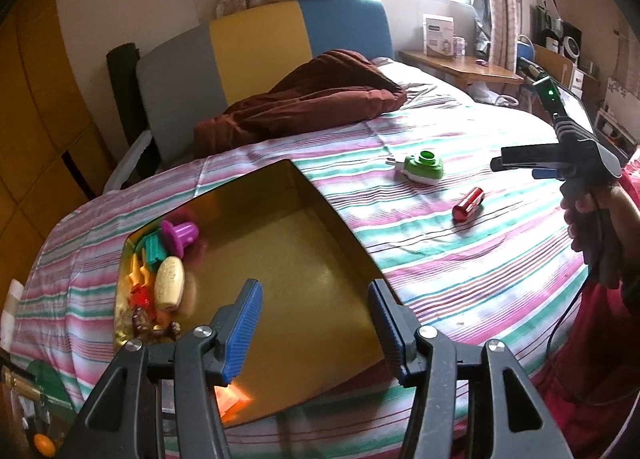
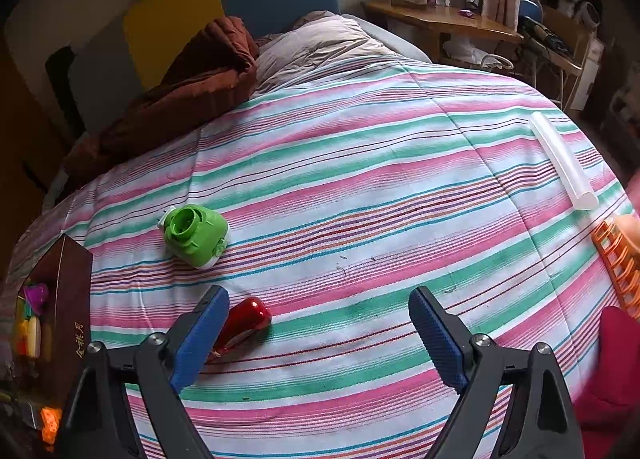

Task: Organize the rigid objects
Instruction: 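Hold both tools open above the green plug and red cylinder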

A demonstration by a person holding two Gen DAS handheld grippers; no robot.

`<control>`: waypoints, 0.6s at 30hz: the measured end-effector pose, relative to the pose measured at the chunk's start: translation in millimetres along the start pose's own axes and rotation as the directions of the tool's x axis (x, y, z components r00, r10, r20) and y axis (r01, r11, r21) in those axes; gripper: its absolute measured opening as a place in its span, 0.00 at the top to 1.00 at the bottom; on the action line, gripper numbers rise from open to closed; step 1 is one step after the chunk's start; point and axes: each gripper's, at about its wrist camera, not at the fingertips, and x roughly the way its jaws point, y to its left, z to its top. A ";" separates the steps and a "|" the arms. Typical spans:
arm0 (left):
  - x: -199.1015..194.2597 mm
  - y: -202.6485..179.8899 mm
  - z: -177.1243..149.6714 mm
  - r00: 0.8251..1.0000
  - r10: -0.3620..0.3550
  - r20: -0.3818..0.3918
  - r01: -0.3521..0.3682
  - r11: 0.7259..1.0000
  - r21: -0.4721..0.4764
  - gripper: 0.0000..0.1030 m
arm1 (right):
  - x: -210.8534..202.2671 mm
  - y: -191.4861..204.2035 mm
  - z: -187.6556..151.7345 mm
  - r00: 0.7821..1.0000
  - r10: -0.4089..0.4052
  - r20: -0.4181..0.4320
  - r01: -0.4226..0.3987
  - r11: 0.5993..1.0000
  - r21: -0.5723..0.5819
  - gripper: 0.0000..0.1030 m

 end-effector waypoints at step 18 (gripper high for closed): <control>23.9 -36.7 32.7 0.999 -0.048 0.002 0.048 0.995 0.084 0.46 | 3.0 -19.9 4.4 0.999 0.023 -0.025 -0.020 0.995 0.102 0.10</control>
